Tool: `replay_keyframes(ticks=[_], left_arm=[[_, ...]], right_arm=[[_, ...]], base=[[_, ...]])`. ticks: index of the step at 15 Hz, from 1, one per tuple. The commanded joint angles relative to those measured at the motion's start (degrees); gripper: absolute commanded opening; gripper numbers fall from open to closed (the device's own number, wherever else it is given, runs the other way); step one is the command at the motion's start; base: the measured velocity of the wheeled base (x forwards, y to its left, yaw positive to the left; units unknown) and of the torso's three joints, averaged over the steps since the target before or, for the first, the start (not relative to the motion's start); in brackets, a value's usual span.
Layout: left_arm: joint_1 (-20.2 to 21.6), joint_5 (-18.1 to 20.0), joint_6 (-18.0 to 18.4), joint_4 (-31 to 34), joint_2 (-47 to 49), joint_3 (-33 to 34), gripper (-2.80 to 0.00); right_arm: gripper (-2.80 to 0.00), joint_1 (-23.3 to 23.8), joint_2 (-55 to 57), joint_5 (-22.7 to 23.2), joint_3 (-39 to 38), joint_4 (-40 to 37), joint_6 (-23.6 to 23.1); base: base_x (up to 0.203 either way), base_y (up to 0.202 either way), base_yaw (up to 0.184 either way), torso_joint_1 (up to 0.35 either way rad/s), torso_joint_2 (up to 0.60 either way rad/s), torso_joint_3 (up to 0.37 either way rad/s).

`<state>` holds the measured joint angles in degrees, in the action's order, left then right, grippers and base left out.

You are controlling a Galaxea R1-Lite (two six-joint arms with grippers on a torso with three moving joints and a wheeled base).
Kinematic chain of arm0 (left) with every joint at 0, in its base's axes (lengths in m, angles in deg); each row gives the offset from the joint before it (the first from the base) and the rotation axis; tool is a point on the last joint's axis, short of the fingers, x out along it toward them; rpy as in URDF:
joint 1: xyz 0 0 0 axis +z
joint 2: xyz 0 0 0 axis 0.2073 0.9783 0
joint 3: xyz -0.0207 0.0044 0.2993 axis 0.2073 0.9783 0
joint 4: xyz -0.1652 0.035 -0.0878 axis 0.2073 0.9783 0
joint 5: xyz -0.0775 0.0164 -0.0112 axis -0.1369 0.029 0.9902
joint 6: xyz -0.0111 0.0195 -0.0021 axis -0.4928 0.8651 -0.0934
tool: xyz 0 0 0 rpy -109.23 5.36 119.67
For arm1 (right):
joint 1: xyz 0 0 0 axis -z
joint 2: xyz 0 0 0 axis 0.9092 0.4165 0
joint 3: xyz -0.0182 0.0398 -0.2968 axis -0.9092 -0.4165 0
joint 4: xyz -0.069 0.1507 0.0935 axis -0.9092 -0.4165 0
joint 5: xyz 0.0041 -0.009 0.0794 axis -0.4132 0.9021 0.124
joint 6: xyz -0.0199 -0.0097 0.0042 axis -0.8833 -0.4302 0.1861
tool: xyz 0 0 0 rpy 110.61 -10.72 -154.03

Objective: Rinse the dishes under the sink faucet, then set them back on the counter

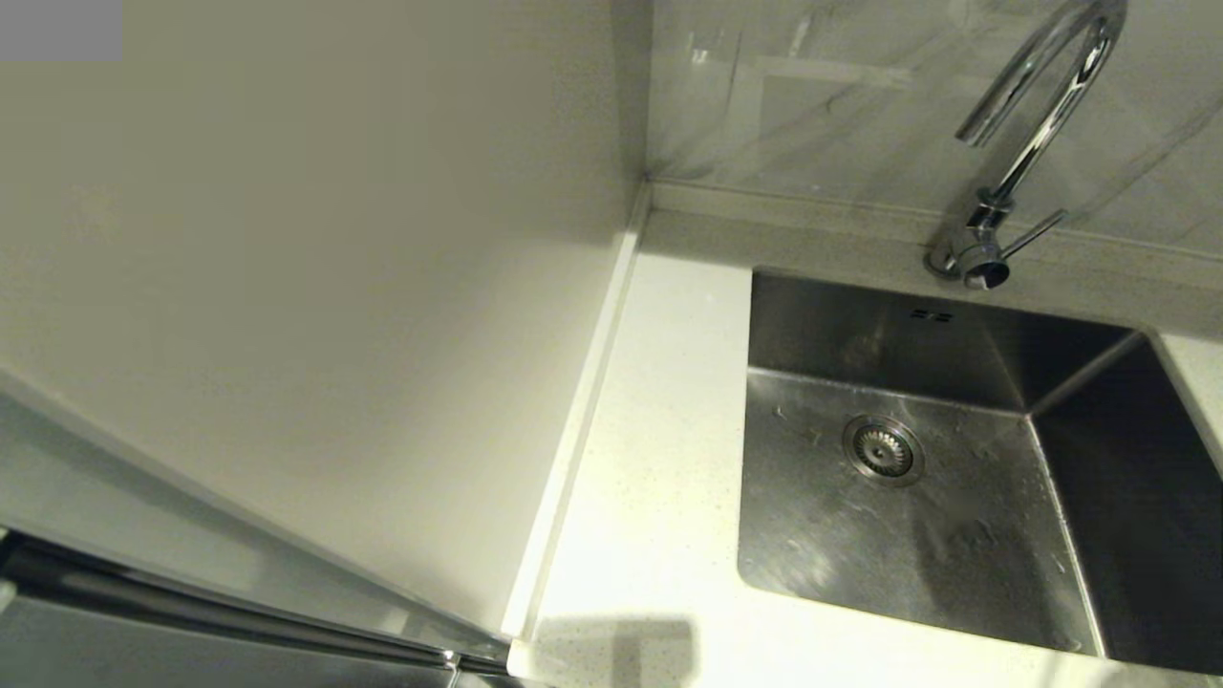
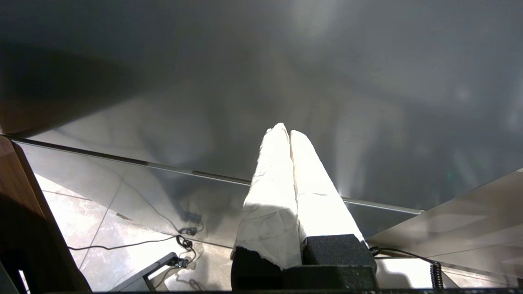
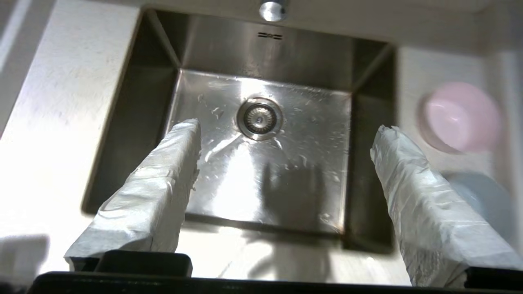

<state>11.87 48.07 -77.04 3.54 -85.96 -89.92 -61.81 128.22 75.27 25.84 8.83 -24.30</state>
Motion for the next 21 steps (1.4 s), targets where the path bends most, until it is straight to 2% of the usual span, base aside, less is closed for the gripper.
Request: replay_keyframes(ticks=[1, 4, 5, 6, 7, 10, 12, 14, 16, 18, 21], left_arm=[[0.0, 0.0, 0.0, 0.0, 0.0, 0.2, -2.8], [0.0, 0.0, 0.0, 0.0, 0.0, 0.2, -2.8], [0.0, 0.0, 0.0, -0.1, 0.0, 0.2, -2.8], [0.0, 0.0, 0.0, 0.0, 0.0, 0.2, -2.8], [0.0, 0.0, 0.0, -0.1, 0.0, 0.2, -2.8], [0.0, 0.0, 0.0, -0.1, 0.0, 0.1, -2.8], [0.0, 0.0, 0.0, 0.0, 0.0, 0.2, -2.8], [0.0, 0.0, 0.0, 0.0, 0.0, 0.2, -2.8], [0.0, 0.0, 0.0, -0.1, 0.0, 0.2, -2.8], [0.0, 0.0, 0.0, -0.1, 0.0, 0.2, -2.8], [0.0, 0.0, 0.0, 0.0, 0.0, 0.2, -2.8]], right_arm=[[0.0, -1.4, -20.0, -2.9, -3.7, -5.0, -1.3], [0.0, -2.4, -32.7, -10.1, -5.5, -17.3, -4.4], [0.0, -2.5, -34.2, -14.5, -4.5, -23.4, -4.1], [0.0, -2.7, -34.8, -16.4, -2.3, -28.6, -2.8], [0.0, -3.0, -37.1, -17.0, -2.0, -30.6, -3.1], [0.0, -3.4, -46.4, -17.3, -8.1, -32.0, -5.0], [0.0, -3.5, -46.8, -16.9, -13.6, -31.8, 1.0], [0.0, -3.5, -46.7, -16.6, -22.1, -26.9, 2.1], [0.0, -3.5, -46.7, -16.5, -32.8, -15.8, 2.3], [0.0, -3.5, -46.7, -15.2, -42.9, -4.6, 0.5], [0.0, -3.5, -46.7, -6.0, -54.5, 10.3, -3.5]], base=[[0.0, 0.0, 0.0, 0.0, 0.0, 0.0], [0.0, 0.0, 0.0, 0.0, 0.0, 0.0], [0.0, 0.0, 0.0, 0.0, 0.0, 0.0], [0.0, 0.0, 0.0, 0.0, 0.0, 0.0], [0.0, 0.0, 0.0, 0.0, 0.0, 0.0], [0.0, 0.0, 0.0, 0.0, 0.0, 0.0], [0.0, 0.0, 0.0, 0.0, 0.0, 0.0], [0.0, 0.0, 0.0, 0.0, 0.0, 0.0], [0.0, 0.0, 0.0, 0.0, 0.0, 0.0], [0.0, 0.0, 0.0, 0.0, 0.0, 0.0], [0.0, 0.0, 0.0, 0.0, 0.0, 0.0]])
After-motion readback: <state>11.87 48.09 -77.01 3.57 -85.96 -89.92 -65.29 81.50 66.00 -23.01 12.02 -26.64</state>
